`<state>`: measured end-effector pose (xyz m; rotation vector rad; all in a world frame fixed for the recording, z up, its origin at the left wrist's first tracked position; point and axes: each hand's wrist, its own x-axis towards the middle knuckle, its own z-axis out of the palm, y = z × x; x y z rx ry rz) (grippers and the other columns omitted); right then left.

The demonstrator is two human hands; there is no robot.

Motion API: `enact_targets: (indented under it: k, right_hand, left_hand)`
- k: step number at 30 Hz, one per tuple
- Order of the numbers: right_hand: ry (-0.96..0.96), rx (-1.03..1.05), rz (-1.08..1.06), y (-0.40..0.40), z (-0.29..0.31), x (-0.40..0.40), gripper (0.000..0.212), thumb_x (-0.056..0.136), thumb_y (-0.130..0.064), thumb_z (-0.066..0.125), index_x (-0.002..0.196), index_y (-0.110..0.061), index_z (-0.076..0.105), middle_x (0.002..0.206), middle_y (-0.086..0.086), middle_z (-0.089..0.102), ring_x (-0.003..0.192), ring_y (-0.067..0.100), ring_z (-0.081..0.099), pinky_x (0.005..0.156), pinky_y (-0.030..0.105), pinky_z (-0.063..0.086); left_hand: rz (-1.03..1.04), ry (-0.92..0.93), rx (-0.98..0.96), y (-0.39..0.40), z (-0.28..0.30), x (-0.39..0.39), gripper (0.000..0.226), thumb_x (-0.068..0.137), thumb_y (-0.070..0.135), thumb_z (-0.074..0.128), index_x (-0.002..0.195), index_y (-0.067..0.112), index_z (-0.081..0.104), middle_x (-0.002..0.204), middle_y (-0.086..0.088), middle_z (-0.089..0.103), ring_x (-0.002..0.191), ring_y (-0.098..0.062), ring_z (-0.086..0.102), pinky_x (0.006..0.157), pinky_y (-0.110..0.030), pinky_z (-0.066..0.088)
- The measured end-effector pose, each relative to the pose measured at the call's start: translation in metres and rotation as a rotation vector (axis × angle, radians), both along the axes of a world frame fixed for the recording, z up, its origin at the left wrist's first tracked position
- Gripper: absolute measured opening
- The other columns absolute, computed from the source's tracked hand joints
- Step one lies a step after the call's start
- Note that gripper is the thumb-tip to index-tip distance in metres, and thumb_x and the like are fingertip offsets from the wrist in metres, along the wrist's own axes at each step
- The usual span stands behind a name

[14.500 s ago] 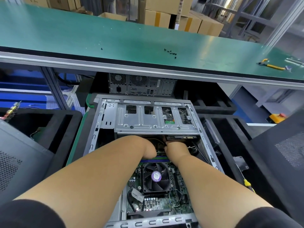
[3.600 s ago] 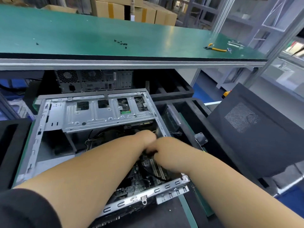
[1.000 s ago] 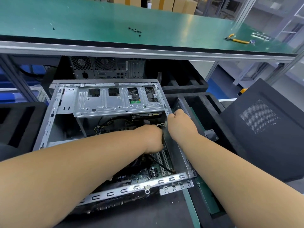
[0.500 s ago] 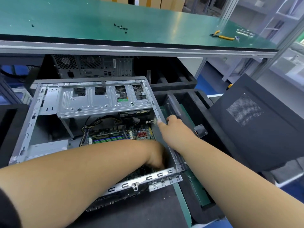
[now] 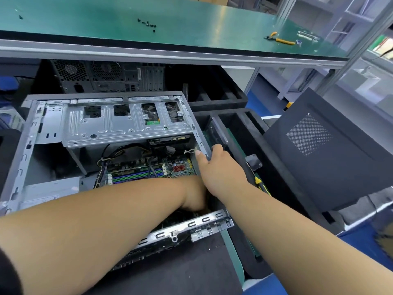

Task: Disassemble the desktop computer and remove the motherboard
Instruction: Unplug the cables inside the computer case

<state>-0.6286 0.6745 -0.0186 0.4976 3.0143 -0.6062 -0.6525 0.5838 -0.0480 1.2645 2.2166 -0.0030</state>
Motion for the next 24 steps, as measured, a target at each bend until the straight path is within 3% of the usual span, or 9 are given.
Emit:
enact_targets:
  k: [6,11,16,22,24]
  right_hand:
    - [0.020,-0.029,-0.040,0.000,-0.003,-0.002,0.047,0.094,-0.062,0.032,0.103,-0.016,0.041,0.101,0.007,0.059,0.084,0.027,0.057,0.069,0.037,0.042]
    - [0.016,-0.040,-0.040,-0.001,-0.003,-0.002,0.053,0.094,-0.065,0.030,0.108,-0.016,0.043,0.103,0.006,0.059,0.081,0.024,0.054,0.064,0.034,0.036]
    - [0.016,-0.045,-0.039,0.000,-0.001,0.000,0.049,0.096,-0.062,0.028,0.107,-0.016,0.042,0.103,0.008,0.060,0.083,0.024,0.055,0.063,0.035,0.037]
    - [0.033,-0.043,-0.033,-0.001,0.001,0.002,0.055,0.097,-0.061,0.025,0.116,-0.014,0.045,0.105,0.007,0.060,0.089,0.025,0.059,0.072,0.039,0.047]
    - [0.036,-0.040,-0.021,0.000,0.001,0.003,0.056,0.097,-0.060,0.025,0.120,-0.014,0.044,0.107,0.007,0.059,0.091,0.026,0.058,0.076,0.041,0.049]
  left_hand:
    - [0.179,0.101,0.118,-0.005,0.026,-0.019,0.021,0.093,0.013,0.048,0.103,0.009,0.065,0.099,-0.010,0.064,0.087,-0.024,0.055,0.074,-0.027,0.041]
    - [0.083,0.035,-0.019,-0.014,0.032,-0.022,0.025,0.092,0.026,0.055,0.104,0.009,0.068,0.101,-0.010,0.068,0.089,-0.027,0.059,0.073,-0.025,0.040]
    - [0.170,-0.009,0.055,-0.038,0.038,-0.023,0.031,0.082,0.048,0.066,0.090,0.018,0.072,0.074,0.003,0.063,0.067,-0.013,0.053,0.059,-0.023,0.039]
    - [0.337,-0.191,0.295,-0.100,0.078,-0.027,0.022,0.078,0.052,0.070,0.069,0.032,0.068,0.056,0.022,0.057,0.052,0.009,0.050,0.052,-0.008,0.036]
    - [0.382,-0.248,0.357,-0.125,0.090,-0.025,0.024,0.077,0.056,0.068,0.068,0.034,0.069,0.058,0.023,0.057,0.054,0.011,0.050,0.057,-0.015,0.038]
